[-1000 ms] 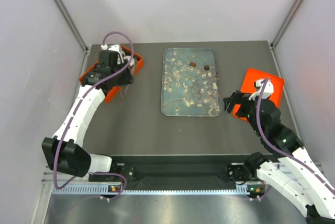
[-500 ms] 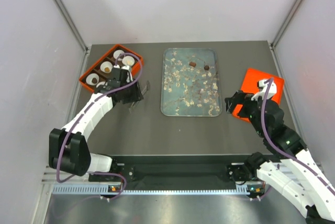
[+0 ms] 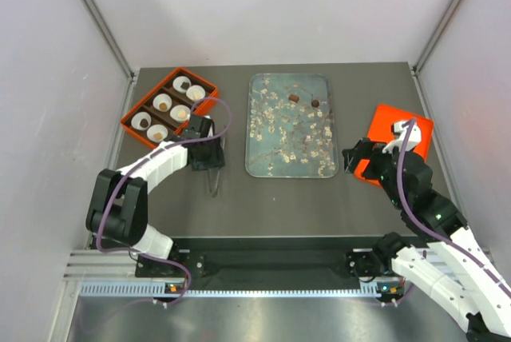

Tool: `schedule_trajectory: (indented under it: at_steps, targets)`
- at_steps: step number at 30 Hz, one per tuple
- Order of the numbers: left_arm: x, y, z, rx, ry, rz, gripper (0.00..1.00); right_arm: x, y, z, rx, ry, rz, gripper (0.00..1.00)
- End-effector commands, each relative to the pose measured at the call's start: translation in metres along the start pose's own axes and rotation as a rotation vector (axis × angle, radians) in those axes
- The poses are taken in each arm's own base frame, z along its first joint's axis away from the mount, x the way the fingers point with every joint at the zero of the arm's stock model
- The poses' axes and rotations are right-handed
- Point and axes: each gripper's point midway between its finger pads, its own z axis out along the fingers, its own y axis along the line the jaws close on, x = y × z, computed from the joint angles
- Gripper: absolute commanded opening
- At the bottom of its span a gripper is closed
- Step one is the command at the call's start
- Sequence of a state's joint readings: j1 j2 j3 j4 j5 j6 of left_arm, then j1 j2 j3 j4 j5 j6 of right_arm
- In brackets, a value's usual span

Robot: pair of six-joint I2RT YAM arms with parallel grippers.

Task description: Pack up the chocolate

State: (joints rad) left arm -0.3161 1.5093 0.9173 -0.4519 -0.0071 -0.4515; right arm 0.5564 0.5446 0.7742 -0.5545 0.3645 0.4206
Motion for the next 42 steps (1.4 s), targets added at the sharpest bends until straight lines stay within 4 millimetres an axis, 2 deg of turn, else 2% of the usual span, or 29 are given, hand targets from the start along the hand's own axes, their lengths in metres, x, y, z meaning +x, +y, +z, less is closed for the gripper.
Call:
schedule_trajectory:
  at_steps: [1, 11, 19, 22, 29, 36, 40, 42]
  targets:
    - [-0.007, -0.002, 0.008, -0.019, -0.054, -0.006, 0.64, -0.013, 0.008, -0.002, -0.029, -0.041, 0.010, 1.00]
    - [0.005, 0.001, 0.015, -0.094, -0.015, 0.047, 0.68, -0.010, 0.005, -0.002, -0.019, -0.046, 0.004, 1.00]
    - [0.004, -0.007, 0.003, -0.091, -0.030, 0.062, 0.77, -0.012, 0.008, -0.002, -0.031, -0.042, 0.017, 1.00]
    - [-0.001, -0.012, -0.007, -0.078, -0.042, 0.066, 0.99, -0.012, 0.011, -0.002, -0.042, -0.035, 0.033, 1.00]
    - [-0.017, -0.021, -0.043, -0.039, -0.106, 0.057, 0.99, -0.008, 0.019, 0.004, -0.050, 0.004, 0.074, 1.00]
    - [-0.032, -0.058, -0.092, 0.175, -0.173, 0.094, 0.99, -0.013, 0.021, 0.016, 0.000, 0.026, 0.092, 1.00]
    - [-0.037, -0.067, -0.116, 0.259, -0.247, 0.125, 0.99, -0.016, 0.001, 0.034, 0.145, 0.016, 0.024, 1.00]
    - [-0.039, -0.064, -0.119, 0.253, -0.275, 0.131, 0.99, -0.012, -0.006, 0.045, 0.209, 0.046, -0.013, 1.00]
